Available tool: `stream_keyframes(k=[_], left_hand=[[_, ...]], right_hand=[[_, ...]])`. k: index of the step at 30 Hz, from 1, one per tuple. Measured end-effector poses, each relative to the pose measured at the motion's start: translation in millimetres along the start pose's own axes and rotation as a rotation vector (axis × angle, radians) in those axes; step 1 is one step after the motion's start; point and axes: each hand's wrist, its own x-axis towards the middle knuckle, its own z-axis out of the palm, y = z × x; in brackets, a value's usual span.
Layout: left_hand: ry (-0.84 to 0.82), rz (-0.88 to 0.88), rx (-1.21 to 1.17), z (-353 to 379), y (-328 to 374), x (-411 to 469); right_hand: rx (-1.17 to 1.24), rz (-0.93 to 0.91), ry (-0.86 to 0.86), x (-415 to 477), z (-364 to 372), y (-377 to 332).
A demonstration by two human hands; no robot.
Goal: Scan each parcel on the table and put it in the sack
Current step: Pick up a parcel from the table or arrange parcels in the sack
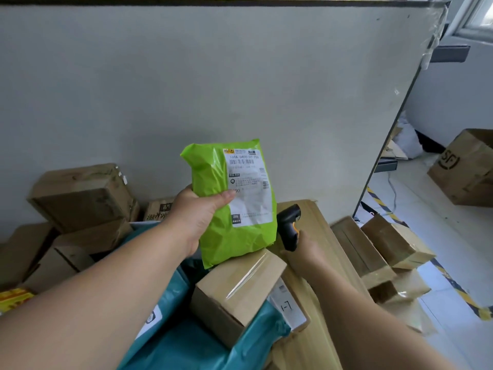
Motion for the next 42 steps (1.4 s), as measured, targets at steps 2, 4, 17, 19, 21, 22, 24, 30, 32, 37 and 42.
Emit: stream_keyframes(k=[2,4,17,19,21,22,24,30,32,37,42], left_hand=[[-0.003,0.006,0.001,-3.8,-0.9,0.8],[0.001,0.012,-0.005,-6.5,-1.0,-1.5],[-0.044,0.087,-0.018,11.2,43.5,-83.8],[-0.069,0.092,-0.008,11.6,50.5,-106.0],[-0.104,0.093,0.002,9.5,56.2,-129.9],[-0.125,0.093,0.006,7.5,58.4,-142.3],[-0.160,0.089,0.010,1.9,60.6,-167.9],[-0.231,0.071,-0.010,-28.5,61.1,-253.2],[-0.241,0.092,0.002,-41.9,61.2,-283.6],[-0.269,0.131,0.014,-82.9,61.6,-360.3],[-0.279,0.132,0.014,-122.2,56.0,-428.8]], right_hand=[[-0.076,0.002,0.023,0.9,8.4,6.9],[-0.071,0.004,0.040,-2.4,10.4,12.7],[-0.084,-0.057,0.328,-113.9,-106.7,54.2],[-0.069,-0.042,0.342,-146.5,-119.4,62.4],[-0.062,-0.048,0.340,-183.2,-129.8,70.0],[-0.054,-0.052,0.338,-202.2,-133.9,73.5],[-0.050,-0.044,0.334,-239.9,-139.9,80.9],[0.020,-0.030,0.275,-369.2,-143.5,96.2],[0.006,-0.027,0.309,-414.6,-143.0,100.2],[0.021,-0.005,0.398,-519.2,-137.6,104.0],[0.362,0.019,0.383,-605.4,-111.2,103.6]])
